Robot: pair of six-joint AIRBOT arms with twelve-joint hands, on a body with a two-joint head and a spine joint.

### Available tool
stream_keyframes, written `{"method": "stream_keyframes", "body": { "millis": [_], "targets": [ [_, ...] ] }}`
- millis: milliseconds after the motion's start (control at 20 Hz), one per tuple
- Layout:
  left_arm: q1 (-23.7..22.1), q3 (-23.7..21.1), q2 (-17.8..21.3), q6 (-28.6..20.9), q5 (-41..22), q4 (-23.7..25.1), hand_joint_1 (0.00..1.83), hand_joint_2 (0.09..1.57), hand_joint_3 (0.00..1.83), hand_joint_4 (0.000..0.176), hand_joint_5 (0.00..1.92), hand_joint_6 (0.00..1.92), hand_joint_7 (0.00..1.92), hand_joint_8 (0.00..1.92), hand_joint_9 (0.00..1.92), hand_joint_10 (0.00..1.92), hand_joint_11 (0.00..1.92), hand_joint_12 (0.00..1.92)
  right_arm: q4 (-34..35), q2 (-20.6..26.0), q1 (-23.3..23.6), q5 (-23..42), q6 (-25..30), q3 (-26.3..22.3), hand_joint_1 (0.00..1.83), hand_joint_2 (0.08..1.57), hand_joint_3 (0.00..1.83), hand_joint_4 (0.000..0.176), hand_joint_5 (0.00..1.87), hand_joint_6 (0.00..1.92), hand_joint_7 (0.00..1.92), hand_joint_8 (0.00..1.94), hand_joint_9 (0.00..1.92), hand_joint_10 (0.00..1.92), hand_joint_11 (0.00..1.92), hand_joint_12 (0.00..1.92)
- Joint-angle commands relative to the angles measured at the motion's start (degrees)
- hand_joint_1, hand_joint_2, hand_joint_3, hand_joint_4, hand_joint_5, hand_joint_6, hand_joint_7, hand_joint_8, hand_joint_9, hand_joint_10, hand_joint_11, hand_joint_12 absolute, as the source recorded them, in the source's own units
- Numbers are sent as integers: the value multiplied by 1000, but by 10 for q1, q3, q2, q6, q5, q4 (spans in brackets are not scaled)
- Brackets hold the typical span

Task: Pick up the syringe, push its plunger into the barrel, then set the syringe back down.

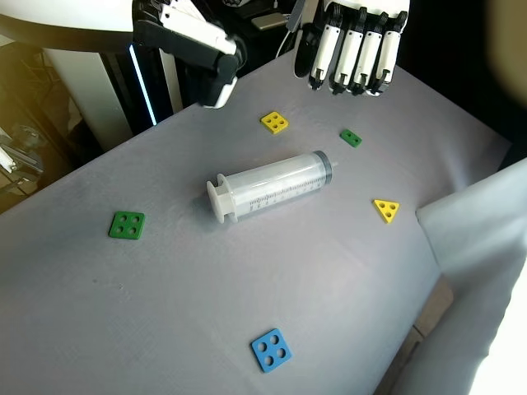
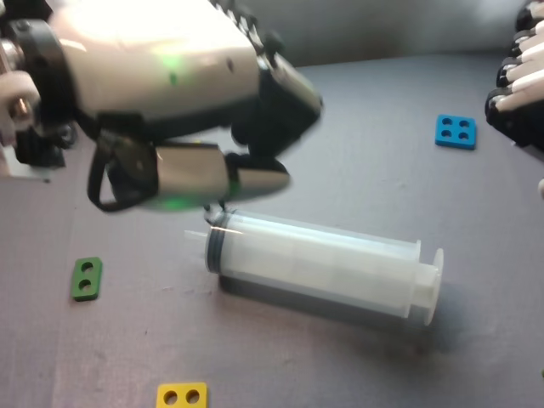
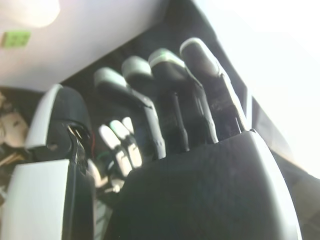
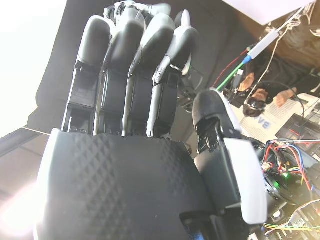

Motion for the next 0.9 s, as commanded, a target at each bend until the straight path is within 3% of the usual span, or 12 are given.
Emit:
{"method": "stream_keyframes", "body": {
  "millis": [0, 300, 500, 850],
  "targets": [
    [-10, -1, -3, -5, -30, -14, 347, 1570, 48, 0, 771, 1921, 816, 1921, 840, 1921, 885, 1921, 34, 0, 10, 25, 2, -2, 317, 1494, 10, 0, 721, 1920, 756, 1941, 791, 1921, 760, 1921],
    [-14, -2, -2, -5, -30, -12, 480, 1571, 46, 0, 733, 1921, 749, 1921, 724, 1921, 739, 1921, 34, 0, 10, 25, 2, -3, 294, 1546, 3, 0, 868, 1921, 860, 1941, 815, 1921, 791, 1921],
    [-18, -2, -2, -5, -30, -11, 395, 1571, 70, 0, 699, 1921, 727, 1921, 713, 1921, 742, 1921, 34, 0, 11, 25, 2, -3, 247, 1547, 2, 0, 862, 1921, 888, 1941, 850, 1921, 809, 1921],
    [-24, -5, -2, -9, -21, -13, 255, 1571, 126, 0, 687, 1921, 723, 1921, 700, 1921, 718, 1921, 30, 0, 13, 25, 2, -3, 348, 1543, 0, 0, 823, 1921, 846, 1941, 830, 1921, 810, 1921]
  ]
}}
